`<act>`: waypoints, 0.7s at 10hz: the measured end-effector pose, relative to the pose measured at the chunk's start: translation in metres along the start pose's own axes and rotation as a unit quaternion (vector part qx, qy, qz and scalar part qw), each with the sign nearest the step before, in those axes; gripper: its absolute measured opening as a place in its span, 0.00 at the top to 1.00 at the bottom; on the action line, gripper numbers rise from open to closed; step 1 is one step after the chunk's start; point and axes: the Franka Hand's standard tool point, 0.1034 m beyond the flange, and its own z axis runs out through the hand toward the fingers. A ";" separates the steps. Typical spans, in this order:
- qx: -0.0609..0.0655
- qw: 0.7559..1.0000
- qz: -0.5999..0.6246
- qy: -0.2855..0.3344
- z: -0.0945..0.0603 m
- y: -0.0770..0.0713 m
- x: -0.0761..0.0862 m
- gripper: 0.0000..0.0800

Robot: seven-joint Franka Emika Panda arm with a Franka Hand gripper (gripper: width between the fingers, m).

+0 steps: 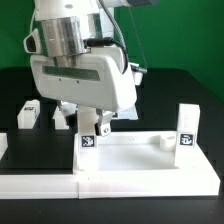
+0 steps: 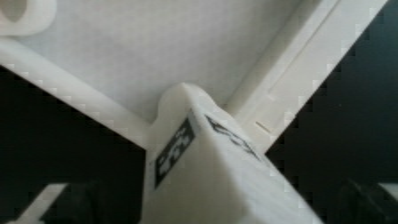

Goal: Assemble desk

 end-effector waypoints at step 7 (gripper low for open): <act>-0.027 0.978 -0.209 -0.008 0.000 -0.006 0.001 0.57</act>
Offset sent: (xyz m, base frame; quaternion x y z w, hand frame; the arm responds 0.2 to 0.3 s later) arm 0.0000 0.0000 0.0000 0.0000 0.0000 0.0000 1.0000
